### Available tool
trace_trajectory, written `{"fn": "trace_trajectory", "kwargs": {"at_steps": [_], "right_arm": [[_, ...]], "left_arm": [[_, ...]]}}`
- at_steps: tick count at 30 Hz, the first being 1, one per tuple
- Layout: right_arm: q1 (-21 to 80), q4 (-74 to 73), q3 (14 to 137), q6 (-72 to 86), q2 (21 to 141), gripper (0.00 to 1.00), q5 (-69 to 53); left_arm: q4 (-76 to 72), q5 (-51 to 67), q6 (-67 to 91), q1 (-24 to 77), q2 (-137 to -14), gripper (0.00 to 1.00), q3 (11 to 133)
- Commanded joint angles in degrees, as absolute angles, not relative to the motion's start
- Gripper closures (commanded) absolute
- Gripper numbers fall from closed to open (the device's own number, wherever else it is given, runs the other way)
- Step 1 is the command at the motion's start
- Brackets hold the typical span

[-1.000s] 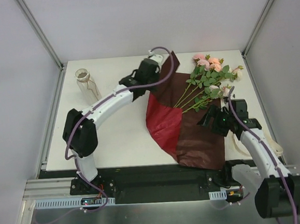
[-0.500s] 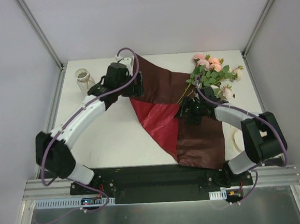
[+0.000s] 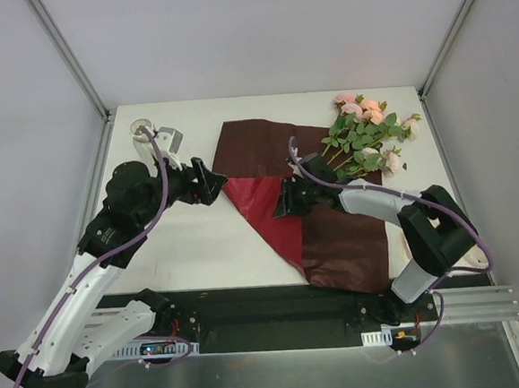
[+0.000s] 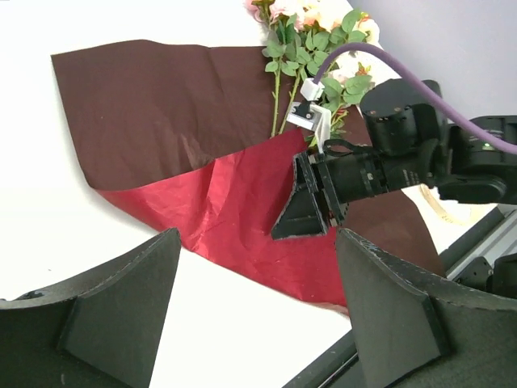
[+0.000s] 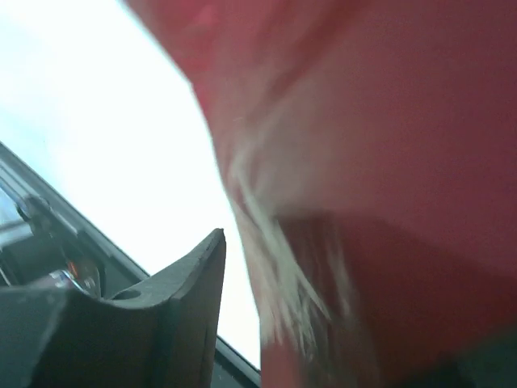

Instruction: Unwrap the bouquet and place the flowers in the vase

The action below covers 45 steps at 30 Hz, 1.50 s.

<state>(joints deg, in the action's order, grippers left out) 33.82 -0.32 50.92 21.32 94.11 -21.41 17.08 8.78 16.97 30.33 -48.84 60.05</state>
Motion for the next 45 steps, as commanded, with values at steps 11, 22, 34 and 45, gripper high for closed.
{"fn": "trace_trajectory", "kwargs": {"at_steps": [11, 22, 34, 45], "right_arm": [[66.96, -23.03, 71.63, 2.37, 95.53, 0.32, 1.59], [62.77, -20.57, 70.05, 5.08, 81.40, 0.16, 2.01], [34.29, -26.53, 76.80, 27.33, 90.24, 0.20, 7.37], [24.00, -28.92, 90.87, 36.47, 109.77, 0.49, 13.36]], "left_arm": [[18.28, 3.43, 12.05, 30.41, -39.82, 0.25, 59.41], [19.34, 1.14, 9.50, 30.32, -36.04, 0.23, 57.48], [19.51, 8.87, 14.23, 30.41, -34.46, 0.22, 54.85], [19.95, 14.15, 19.34, 30.41, -31.91, 0.21, 51.50]]}}
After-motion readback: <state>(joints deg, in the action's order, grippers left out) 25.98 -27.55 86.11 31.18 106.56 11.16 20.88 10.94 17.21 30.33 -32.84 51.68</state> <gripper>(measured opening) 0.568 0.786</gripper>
